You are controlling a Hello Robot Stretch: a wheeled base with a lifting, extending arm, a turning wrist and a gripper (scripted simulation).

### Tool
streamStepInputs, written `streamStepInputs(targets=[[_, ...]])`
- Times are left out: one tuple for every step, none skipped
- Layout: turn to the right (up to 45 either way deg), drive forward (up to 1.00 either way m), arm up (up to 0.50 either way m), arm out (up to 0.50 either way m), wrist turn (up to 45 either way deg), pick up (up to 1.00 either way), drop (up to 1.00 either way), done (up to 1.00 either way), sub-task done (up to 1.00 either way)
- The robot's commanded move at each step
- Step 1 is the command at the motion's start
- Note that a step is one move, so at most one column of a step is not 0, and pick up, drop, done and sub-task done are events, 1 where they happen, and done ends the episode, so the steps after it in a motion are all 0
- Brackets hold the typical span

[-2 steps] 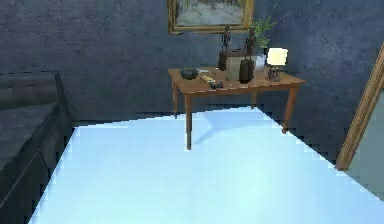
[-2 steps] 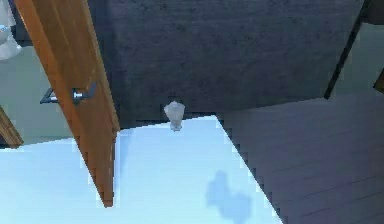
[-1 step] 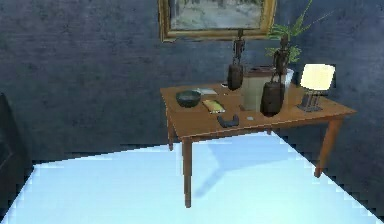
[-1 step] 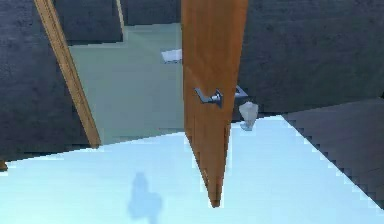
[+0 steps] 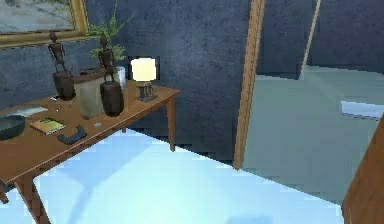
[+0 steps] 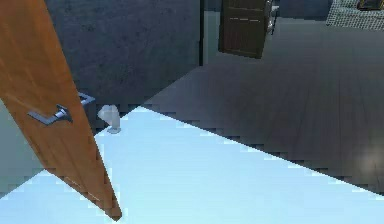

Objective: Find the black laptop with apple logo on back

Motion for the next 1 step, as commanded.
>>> streamStepInputs(targets=[[18.0, 0.0, 0.0, 0.0, 0.0, 0.0, 0.0, 0.0, 0.0]])
